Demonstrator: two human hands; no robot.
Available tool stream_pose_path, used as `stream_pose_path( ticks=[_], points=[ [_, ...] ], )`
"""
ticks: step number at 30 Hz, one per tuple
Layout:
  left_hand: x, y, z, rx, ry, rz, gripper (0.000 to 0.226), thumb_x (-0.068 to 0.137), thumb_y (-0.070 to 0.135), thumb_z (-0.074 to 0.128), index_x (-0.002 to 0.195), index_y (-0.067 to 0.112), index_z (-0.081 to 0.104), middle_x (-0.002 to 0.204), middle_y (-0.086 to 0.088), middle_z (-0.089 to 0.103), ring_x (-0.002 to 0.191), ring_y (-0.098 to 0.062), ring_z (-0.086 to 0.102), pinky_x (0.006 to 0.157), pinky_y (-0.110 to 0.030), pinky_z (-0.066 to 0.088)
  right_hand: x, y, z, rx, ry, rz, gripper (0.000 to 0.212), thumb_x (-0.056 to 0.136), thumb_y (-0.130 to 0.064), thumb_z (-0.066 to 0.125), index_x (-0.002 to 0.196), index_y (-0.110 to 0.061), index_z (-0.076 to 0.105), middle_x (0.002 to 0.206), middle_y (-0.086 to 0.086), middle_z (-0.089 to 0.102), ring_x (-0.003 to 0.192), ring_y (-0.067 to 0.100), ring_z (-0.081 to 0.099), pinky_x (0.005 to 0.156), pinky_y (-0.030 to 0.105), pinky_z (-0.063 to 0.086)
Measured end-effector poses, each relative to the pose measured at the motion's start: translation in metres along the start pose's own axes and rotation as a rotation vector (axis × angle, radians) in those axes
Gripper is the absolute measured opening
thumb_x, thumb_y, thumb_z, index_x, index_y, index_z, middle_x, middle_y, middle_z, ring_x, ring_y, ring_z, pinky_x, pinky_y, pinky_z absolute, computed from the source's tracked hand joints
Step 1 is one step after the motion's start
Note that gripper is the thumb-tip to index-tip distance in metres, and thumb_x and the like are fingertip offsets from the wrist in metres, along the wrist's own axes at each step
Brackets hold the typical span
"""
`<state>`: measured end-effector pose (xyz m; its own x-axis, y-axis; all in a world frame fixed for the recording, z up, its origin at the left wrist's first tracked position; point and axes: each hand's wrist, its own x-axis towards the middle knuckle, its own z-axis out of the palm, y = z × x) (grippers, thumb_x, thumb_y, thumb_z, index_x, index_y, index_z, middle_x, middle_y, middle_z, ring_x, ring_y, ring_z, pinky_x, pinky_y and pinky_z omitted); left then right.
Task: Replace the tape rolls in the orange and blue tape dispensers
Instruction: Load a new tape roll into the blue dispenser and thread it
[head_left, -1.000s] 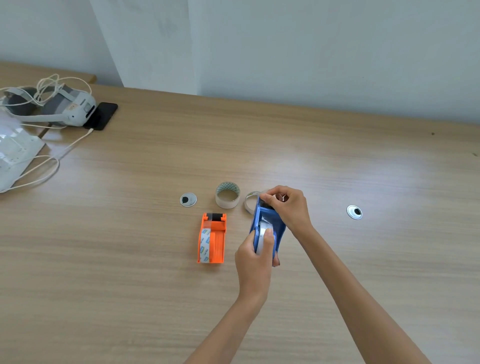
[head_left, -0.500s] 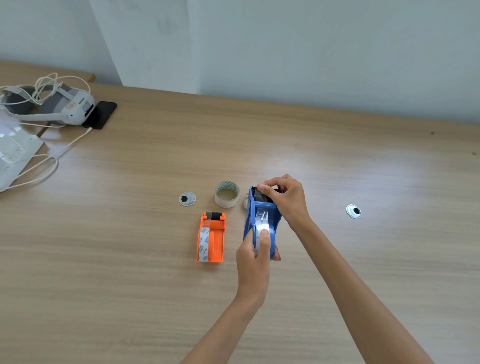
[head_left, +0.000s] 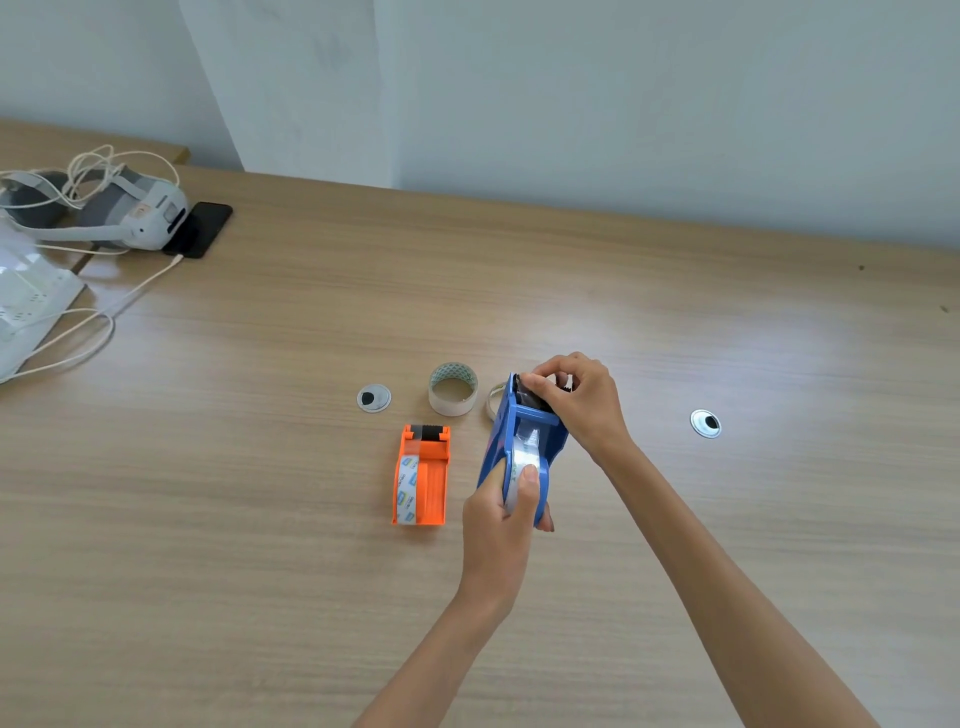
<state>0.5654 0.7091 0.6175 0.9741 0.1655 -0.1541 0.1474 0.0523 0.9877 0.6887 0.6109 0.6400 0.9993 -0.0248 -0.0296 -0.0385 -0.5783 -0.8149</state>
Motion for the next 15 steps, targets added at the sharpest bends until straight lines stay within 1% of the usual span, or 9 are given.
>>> stream_pose_path(
  ticks=[1,3,5,8,10,11,13,15],
  points=[
    [-0.001,0.0,0.001,-0.01,0.003,-0.006,0.045,0.082,0.051,0.041,0.068,0.011,0.054,0.053,-0.001,0.058,0.051,-0.005,0.053,0.056,-0.013,0.046,0.0,0.001,0.002,-0.003,0.01,-0.003,0.009,0.08,-0.03,0.072,0.072,-0.027,0.069,0.074,-0.006,0.051,0.077,0.005,0.044,0.071,0.02,0.037],
    [-0.004,0.0,0.003,-0.024,0.027,-0.007,0.046,0.084,0.047,0.043,0.067,0.006,0.054,0.053,-0.002,0.058,0.051,-0.004,0.052,0.056,-0.011,0.045,-0.002,0.002,0.006,-0.013,0.038,-0.013,0.009,0.079,-0.033,0.072,0.071,-0.031,0.068,0.074,-0.008,0.052,0.079,0.005,0.044,0.081,0.031,0.043],
    [-0.004,-0.001,0.002,-0.02,0.057,-0.002,0.041,0.091,0.036,0.046,0.066,0.005,0.053,0.053,-0.002,0.058,0.051,-0.004,0.052,0.056,-0.01,0.044,-0.003,0.001,0.007,0.003,0.052,-0.014,0.007,0.079,-0.034,0.071,0.072,-0.035,0.068,0.076,-0.007,0.054,0.08,0.005,0.045,0.088,0.041,0.046],
    [-0.006,0.001,0.001,-0.02,0.076,0.006,0.037,0.097,0.022,0.047,0.065,0.006,0.051,0.053,-0.002,0.058,0.05,-0.004,0.051,0.056,-0.009,0.043,-0.003,-0.002,0.001,0.051,0.017,-0.016,0.007,0.08,-0.035,0.067,0.076,-0.041,0.07,0.08,-0.006,0.055,0.076,0.003,0.046,0.094,0.049,0.045],
    [-0.007,0.003,0.001,-0.023,0.075,0.006,0.036,0.097,0.021,0.047,0.065,0.006,0.051,0.053,-0.004,0.058,0.05,-0.004,0.051,0.056,-0.009,0.043,-0.002,-0.006,-0.003,0.084,-0.034,-0.017,0.012,0.08,-0.033,0.064,0.081,-0.041,0.073,0.08,-0.011,0.053,0.069,0.001,0.046,0.093,0.048,0.042],
    [-0.008,0.003,0.001,-0.026,0.073,0.008,0.036,0.096,0.024,0.047,0.065,0.006,0.051,0.053,-0.004,0.058,0.05,-0.004,0.051,0.056,-0.009,0.043,-0.002,-0.008,-0.005,0.098,-0.065,-0.014,0.014,0.081,-0.031,0.063,0.082,-0.041,0.074,0.078,-0.013,0.051,0.066,0.002,0.044,0.092,0.045,0.041],
    [-0.01,0.004,0.001,-0.036,0.068,0.008,0.037,0.092,0.03,0.046,0.064,0.007,0.052,0.053,-0.003,0.058,0.051,-0.004,0.052,0.056,-0.009,0.044,-0.001,-0.013,-0.01,0.116,-0.146,-0.011,0.015,0.082,-0.029,0.063,0.084,-0.04,0.075,0.078,-0.011,0.047,0.066,0.006,0.039,0.085,0.037,0.039],
    [-0.011,0.005,0.0,-0.047,0.07,0.0,0.036,0.089,0.033,0.045,0.062,0.01,0.051,0.053,-0.004,0.058,0.051,-0.004,0.051,0.056,-0.009,0.044,0.0,-0.017,-0.015,0.149,-0.221,-0.01,0.015,0.084,-0.028,0.064,0.084,-0.036,0.076,0.079,-0.011,0.05,0.069,0.008,0.037,0.077,0.027,0.037]
  ],
)
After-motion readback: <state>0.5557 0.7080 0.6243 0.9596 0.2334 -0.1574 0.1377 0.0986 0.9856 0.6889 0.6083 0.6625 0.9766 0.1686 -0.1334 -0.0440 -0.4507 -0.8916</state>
